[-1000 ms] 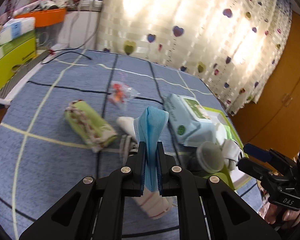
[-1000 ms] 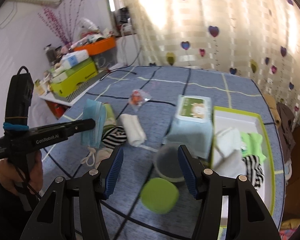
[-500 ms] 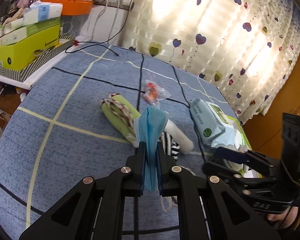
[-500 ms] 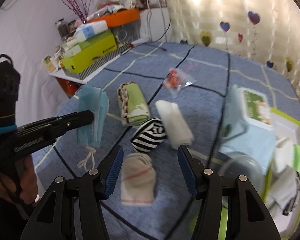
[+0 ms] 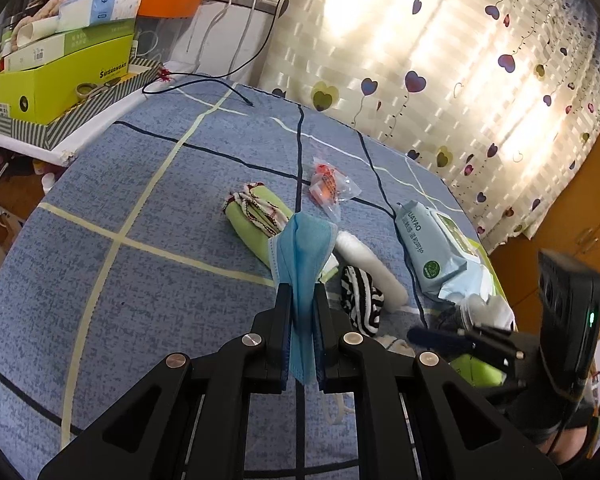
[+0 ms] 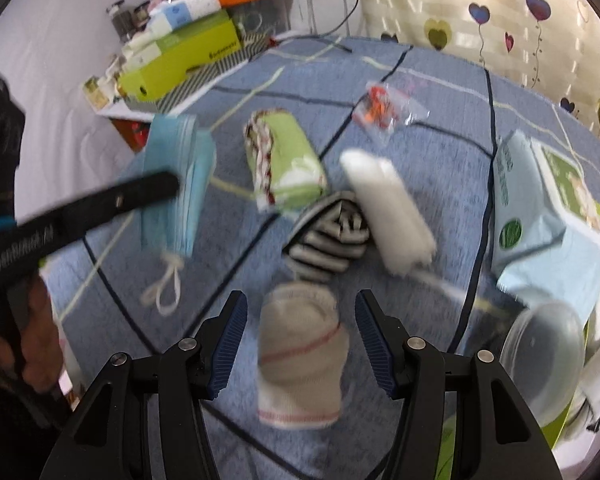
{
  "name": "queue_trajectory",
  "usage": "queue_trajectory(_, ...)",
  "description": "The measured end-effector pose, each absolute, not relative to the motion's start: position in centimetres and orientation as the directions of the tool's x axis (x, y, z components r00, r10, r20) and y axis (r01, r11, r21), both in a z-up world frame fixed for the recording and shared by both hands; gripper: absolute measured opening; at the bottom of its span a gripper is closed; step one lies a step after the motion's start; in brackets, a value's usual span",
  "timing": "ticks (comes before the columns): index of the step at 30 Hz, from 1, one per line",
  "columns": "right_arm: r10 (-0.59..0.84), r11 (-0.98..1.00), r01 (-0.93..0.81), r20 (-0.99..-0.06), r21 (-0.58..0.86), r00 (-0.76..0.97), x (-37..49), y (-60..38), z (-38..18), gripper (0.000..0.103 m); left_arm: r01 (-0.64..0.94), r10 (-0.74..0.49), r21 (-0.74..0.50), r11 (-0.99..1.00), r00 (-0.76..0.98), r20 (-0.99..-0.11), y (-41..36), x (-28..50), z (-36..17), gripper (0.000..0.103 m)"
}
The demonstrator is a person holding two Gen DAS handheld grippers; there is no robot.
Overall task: Organize soft objects
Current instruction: 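Grasp the beige red-striped sock with the right gripper while the left gripper holds the mask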
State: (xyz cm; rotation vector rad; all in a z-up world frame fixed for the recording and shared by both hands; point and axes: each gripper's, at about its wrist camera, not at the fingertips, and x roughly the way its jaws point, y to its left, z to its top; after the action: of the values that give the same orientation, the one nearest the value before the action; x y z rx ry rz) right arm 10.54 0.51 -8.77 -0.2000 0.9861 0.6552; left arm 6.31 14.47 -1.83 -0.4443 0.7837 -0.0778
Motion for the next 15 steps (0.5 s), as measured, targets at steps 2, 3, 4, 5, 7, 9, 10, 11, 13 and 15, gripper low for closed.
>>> queue_trajectory(2,0.41,0.789,-0.603,-0.835,0.122,0.367,10.1,0.6,-9.3,0.056,-0.091,-0.237,-0.419,0.903,0.708,-0.665,14.3,6.4,-1.9,0.01)
queue_trajectory(3,0.402,0.787,-0.607,-0.84,0.113,0.365,9.9,0.6,-9.5,0.056,-0.089,-0.239,-0.42,0.903,0.708,-0.665,14.2,6.3,-1.9,0.01)
queue_trajectory(4,0.397,0.786,-0.609,-0.842,0.106,0.365,9.8,0.7,-9.7,0.051,-0.087,-0.24,-0.419,0.904,0.707,-0.665,14.1,6.2,-1.9,0.01)
queue_trajectory(5,0.39,0.786,-0.61,-0.844,0.097,0.369,9.7,0.6,-9.8,0.045,-0.083,-0.242,-0.419,0.904,0.708,-0.664,14.0,6.2,-1.8,0.01)
queue_trajectory(7,0.397,0.787,-0.609,-0.838,0.101,0.374,9.5,0.4,-9.7,0.045,-0.076,-0.244,-0.418,0.905,0.711,-0.659,13.7,6.0,-1.5,0.01)
queue_trajectory(9,0.405,0.786,-0.61,-0.828,0.099,0.388,9.2,0.1,-9.2,0.045,-0.069,-0.244,-0.415,0.907,0.717,-0.653,13.5,5.7,-1.1,0.01)
queue_trajectory(10,0.412,0.785,-0.611,-0.82,0.099,0.397,9.1,0.0,-8.9,0.045,-0.066,-0.243,-0.413,0.908,0.719,-0.651,13.4,5.6,-1.0,0.01)
queue_trajectory(11,0.419,0.785,-0.611,-0.812,0.1,0.406,8.9,-0.2,-8.5,0.045,-0.062,-0.244,-0.412,0.909,0.721,-0.648,13.2,5.5,-0.7,0.01)
queue_trajectory(13,0.442,0.784,-0.612,-0.789,0.108,0.427,8.4,-0.8,-7.5,0.045,-0.055,-0.245,-0.408,0.911,0.725,-0.644,12.8,5.2,-0.4,0.01)
queue_trajectory(15,0.457,0.785,-0.61,-0.767,0.109,0.451,8.0,-1.3,-6.5,0.045,-0.046,-0.248,-0.405,0.913,0.727,-0.64,12.4,5.0,0.0,0.01)
